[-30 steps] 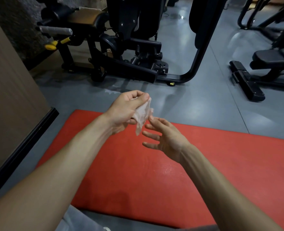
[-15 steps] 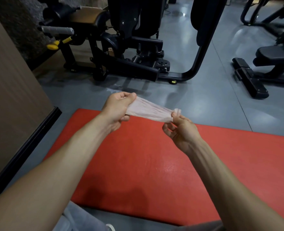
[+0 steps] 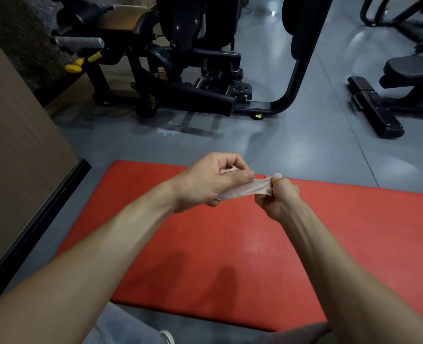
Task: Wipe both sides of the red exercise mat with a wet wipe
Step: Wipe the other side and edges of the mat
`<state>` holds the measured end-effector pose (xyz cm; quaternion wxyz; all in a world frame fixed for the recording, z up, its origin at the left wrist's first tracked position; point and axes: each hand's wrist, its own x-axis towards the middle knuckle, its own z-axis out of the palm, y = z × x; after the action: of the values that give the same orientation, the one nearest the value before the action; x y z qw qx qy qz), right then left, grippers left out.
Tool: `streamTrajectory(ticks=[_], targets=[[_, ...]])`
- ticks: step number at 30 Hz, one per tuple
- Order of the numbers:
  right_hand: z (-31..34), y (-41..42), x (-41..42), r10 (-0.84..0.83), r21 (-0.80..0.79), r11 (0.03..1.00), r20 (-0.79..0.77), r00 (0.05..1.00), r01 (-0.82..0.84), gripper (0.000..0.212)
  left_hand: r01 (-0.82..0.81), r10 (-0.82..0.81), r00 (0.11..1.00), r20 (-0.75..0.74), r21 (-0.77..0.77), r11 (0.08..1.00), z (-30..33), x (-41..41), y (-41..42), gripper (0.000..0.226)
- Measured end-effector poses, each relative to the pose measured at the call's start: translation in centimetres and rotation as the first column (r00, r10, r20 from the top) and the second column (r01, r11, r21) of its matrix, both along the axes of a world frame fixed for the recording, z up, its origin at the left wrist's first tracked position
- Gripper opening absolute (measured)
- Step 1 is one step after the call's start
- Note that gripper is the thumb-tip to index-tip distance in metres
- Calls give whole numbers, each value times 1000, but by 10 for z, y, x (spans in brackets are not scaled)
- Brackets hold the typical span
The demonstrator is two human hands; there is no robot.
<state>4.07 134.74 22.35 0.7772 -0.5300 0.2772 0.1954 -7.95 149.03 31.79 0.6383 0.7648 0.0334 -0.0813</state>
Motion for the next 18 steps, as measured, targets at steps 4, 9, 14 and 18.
streamTrajectory(ticks=[4,9,14,18], targets=[[-14,-4,3,159,-244,965,258,953,-95,32,-333,331,941,63,24,942,-8,14,16,19],[-34,-19,7,424,-604,794,463,778,-74,40,-637,634,766,108,-10,771,-36,27,59,24],[-39,-31,15,644,-831,545,499,580,111,35,-715,702,699,135,118,689,-51,30,83,27],[-44,-31,20,598,-784,620,504,624,39,40,-626,626,778,53,157,764,-57,24,87,24]])
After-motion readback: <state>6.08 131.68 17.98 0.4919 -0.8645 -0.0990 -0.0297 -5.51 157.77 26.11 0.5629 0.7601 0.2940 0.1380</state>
